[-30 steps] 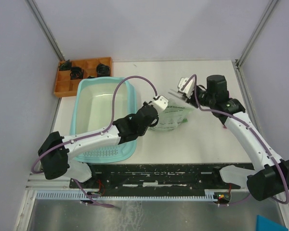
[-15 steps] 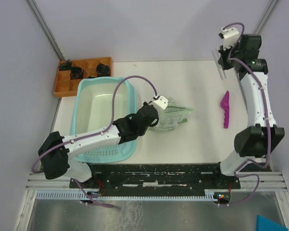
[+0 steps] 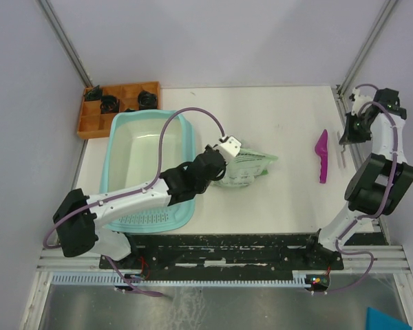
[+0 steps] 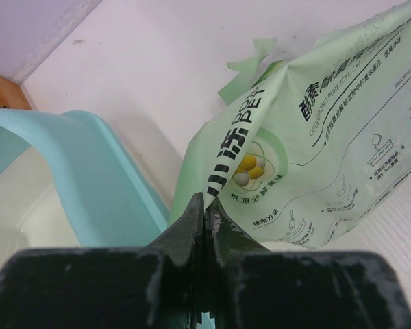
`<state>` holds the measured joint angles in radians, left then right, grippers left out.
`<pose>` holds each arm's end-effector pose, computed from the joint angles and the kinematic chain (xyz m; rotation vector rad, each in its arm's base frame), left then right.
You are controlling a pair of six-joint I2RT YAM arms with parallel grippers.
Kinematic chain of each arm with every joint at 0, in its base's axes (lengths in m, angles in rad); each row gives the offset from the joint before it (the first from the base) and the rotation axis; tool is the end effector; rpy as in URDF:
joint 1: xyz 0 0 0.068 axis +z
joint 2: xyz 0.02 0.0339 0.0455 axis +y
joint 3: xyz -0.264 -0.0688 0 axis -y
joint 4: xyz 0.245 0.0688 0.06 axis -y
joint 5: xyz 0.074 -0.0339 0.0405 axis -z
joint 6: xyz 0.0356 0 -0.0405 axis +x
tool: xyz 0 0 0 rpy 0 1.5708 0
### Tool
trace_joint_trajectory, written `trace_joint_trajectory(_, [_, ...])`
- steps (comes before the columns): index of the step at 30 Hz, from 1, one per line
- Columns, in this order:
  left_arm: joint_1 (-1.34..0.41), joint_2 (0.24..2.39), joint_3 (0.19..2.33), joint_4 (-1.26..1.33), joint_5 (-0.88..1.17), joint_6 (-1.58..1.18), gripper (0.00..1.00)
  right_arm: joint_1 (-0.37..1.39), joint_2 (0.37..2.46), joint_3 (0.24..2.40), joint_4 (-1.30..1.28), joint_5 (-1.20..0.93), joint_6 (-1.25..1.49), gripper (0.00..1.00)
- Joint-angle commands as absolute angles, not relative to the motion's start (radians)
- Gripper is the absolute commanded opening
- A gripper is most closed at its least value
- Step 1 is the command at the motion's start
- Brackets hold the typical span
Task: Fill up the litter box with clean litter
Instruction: Place the clamp at the center of the board.
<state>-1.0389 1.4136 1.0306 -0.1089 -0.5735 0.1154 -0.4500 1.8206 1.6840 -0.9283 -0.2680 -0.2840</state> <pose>0.1789 -0.2659 0.2893 0.7750 1.8207 -0.0053 0.3541 -0.1606 0.3006 0.1241 2.5740 0.0852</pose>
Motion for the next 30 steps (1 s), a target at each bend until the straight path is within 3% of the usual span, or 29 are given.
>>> trace_joint_trajectory(1, [-1.044,1.380,1.053,-0.083,-0.479,0.092,0.03,-0.438,1.756,1.514,-0.790,-0.200,-0.353,0.02])
trace_joint_trajectory(8, [-1.044,1.385,1.049,-0.100,-0.483,0.103,0.03,-0.507,1.846,1.464,-0.778,-0.281,-0.357,0.02])
trace_joint_trajectory(21, [-1.045,1.431,1.068,-0.106,-0.484,0.109,0.03,-0.522,1.839,1.380,-0.689,-0.210,-0.400,0.02])
trace_joint_trajectory(30, [-1.044,1.444,1.084,-0.113,-0.480,0.103,0.03,-0.524,1.844,1.342,-0.702,-0.289,-0.439,0.02])
